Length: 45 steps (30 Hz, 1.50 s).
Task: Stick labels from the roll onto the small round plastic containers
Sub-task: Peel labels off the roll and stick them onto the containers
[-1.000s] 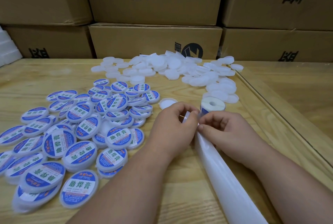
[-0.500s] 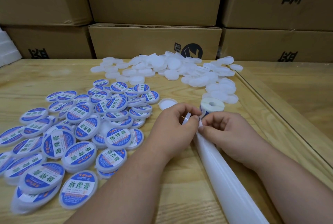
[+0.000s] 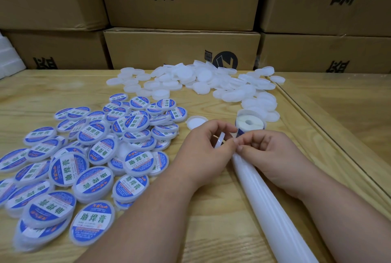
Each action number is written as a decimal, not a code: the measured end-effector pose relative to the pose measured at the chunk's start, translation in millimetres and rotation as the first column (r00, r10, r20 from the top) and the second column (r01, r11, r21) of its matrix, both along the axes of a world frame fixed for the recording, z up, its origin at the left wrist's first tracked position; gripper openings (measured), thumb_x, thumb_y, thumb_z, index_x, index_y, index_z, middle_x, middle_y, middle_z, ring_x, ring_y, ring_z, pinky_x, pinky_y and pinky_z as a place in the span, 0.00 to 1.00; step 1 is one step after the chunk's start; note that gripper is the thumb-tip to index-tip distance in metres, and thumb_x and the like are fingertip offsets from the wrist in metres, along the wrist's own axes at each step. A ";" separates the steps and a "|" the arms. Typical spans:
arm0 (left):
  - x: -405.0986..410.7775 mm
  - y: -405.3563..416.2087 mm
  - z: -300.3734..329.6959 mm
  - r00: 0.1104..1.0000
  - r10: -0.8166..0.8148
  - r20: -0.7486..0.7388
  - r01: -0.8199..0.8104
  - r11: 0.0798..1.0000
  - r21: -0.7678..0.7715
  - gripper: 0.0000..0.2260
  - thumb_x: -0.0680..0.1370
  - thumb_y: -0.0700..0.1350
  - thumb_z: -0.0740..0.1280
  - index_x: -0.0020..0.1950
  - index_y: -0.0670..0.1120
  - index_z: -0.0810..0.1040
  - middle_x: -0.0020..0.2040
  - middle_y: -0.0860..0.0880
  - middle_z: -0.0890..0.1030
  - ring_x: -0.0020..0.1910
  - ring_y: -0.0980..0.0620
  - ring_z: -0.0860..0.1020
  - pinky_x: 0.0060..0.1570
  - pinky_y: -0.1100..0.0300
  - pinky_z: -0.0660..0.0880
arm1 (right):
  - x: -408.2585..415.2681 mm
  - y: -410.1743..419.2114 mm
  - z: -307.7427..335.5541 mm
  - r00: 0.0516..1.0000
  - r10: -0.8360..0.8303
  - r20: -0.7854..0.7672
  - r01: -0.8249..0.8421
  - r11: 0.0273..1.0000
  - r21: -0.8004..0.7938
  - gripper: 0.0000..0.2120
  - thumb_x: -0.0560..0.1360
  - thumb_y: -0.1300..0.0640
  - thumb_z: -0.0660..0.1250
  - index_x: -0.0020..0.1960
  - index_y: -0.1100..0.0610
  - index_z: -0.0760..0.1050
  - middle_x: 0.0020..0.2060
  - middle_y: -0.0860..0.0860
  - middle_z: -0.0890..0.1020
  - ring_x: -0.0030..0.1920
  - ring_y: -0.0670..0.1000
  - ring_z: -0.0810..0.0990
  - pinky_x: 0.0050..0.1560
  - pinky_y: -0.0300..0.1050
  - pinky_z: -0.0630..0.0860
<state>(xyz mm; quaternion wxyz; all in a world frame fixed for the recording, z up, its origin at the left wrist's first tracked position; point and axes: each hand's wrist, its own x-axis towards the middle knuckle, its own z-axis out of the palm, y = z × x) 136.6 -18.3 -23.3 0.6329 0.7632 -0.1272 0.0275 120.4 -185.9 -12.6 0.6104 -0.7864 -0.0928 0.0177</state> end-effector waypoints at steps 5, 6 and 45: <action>0.4 -0.2 0.3 0.999 0.037 0.007 -0.037 0.999 0.029 0.08 0.76 0.47 0.73 0.53 0.57 0.81 0.41 0.60 0.82 0.39 0.60 0.78 0.39 0.66 0.76 | 2.2 -0.3 -1.1 1.000 -0.019 0.005 0.019 1.000 -0.001 0.11 0.78 0.62 0.69 0.46 0.48 0.87 0.45 0.63 0.85 0.43 0.53 0.80 0.52 0.57 0.78; 0.9 -0.2 0.1 0.999 0.047 0.007 -0.047 0.998 0.033 0.08 0.76 0.47 0.73 0.53 0.57 0.80 0.41 0.60 0.82 0.39 0.60 0.78 0.40 0.65 0.77 | 2.4 -0.2 -1.1 1.000 -0.014 0.002 0.014 1.000 0.005 0.09 0.76 0.59 0.69 0.47 0.47 0.87 0.44 0.63 0.85 0.42 0.52 0.79 0.49 0.53 0.77; 1.0 0.6 3.9 0.966 0.237 -0.102 -0.251 0.955 -0.157 0.13 0.67 0.47 0.62 0.41 0.59 0.85 0.37 0.59 0.83 0.34 0.57 0.77 0.41 0.56 0.79 | 3.1 5.4 -8.8 0.956 -0.127 0.265 0.118 0.992 0.050 0.13 0.77 0.65 0.71 0.45 0.47 0.80 0.24 0.47 0.67 0.26 0.45 0.63 0.28 0.34 0.64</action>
